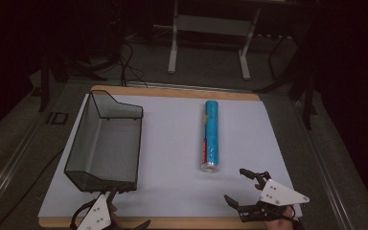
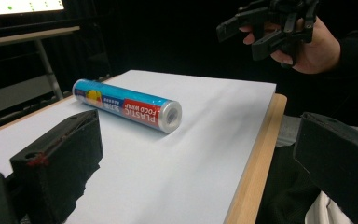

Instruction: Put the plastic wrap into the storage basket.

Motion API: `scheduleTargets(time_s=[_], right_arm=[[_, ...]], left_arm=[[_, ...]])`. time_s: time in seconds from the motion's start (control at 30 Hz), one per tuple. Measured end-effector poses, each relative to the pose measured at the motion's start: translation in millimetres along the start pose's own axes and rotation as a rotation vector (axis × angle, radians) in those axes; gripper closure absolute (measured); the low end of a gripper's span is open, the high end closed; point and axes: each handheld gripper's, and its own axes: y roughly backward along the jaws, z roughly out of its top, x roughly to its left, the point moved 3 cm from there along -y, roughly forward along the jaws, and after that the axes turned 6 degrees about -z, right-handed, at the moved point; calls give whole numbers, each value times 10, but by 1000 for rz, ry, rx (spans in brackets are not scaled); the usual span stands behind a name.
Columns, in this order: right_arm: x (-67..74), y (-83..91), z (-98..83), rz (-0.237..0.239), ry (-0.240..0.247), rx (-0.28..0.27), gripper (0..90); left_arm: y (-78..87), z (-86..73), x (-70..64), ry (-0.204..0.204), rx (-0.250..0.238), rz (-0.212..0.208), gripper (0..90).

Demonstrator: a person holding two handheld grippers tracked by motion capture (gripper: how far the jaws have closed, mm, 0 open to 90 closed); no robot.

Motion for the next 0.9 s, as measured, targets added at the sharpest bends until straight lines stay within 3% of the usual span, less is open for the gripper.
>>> scheduleTargets(time_s=[0.43, 0.53, 0.8, 0.9], right_arm=[[-14, -141, 232, 2, 43, -12, 115], [-86, -265, 294, -54, 53, 4, 115], [-181, -480, 336, -42, 59, 29, 112], [-227, -572, 360, -47, 35, 25, 111]], left_arm=[[-9, -3, -9, -1, 2, 0, 20], [-8, -5, -8, -1, 5, 1, 19], [-4, -5, -6, 1, 5, 0, 19], [-5, -7, -9, 2, 7, -1, 20]])
